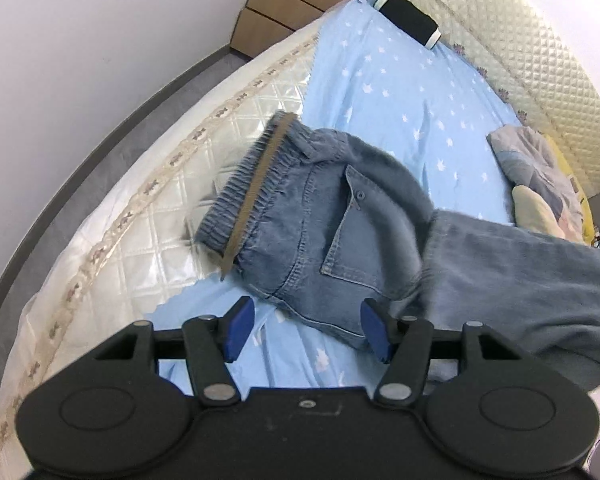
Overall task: Fold clothes
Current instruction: 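Lift the jeans by waistband and leg with both grippers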
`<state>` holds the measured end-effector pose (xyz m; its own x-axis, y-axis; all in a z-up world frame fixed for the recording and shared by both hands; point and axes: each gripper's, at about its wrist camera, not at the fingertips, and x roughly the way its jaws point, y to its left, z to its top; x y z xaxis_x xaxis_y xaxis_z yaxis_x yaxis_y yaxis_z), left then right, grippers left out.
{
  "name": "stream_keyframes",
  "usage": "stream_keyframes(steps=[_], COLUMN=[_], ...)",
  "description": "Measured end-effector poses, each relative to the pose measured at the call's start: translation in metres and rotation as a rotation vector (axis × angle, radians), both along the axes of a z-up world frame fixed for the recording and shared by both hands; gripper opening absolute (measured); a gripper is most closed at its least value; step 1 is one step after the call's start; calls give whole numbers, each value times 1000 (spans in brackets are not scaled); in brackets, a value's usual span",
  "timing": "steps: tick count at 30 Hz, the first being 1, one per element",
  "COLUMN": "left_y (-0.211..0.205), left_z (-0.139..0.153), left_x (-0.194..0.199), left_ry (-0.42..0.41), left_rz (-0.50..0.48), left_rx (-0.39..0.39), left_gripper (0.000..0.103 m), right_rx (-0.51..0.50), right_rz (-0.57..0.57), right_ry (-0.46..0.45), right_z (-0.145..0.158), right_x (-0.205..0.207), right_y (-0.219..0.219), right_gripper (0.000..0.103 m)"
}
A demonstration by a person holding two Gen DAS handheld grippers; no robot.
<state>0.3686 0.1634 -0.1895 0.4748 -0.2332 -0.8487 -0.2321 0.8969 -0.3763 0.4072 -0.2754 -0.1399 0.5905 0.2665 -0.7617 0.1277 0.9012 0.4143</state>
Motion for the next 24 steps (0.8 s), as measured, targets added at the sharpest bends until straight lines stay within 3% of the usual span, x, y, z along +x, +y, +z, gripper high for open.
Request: stream_keyframes(steps=[6,12,19,24], left_y=[34,77,115,123], left_z=[13,21,25,22], left_x=[-24,-52,-78,-73], left_ry=[-16,-15,-8,-58], left_rz=[68,200,342,367], left_rx=[17,34,49,59], left_gripper=[56,56,56,58], right_rx=[-30,-26,-7,13], right_rz=[166,262,329,388], right_ry=[-64,-30,30,44], right_z=[-21,-65,-121,-157], right_x=[29,56,72,90], right_y=[127,233,302,323], right_gripper=[10,11,11,15])
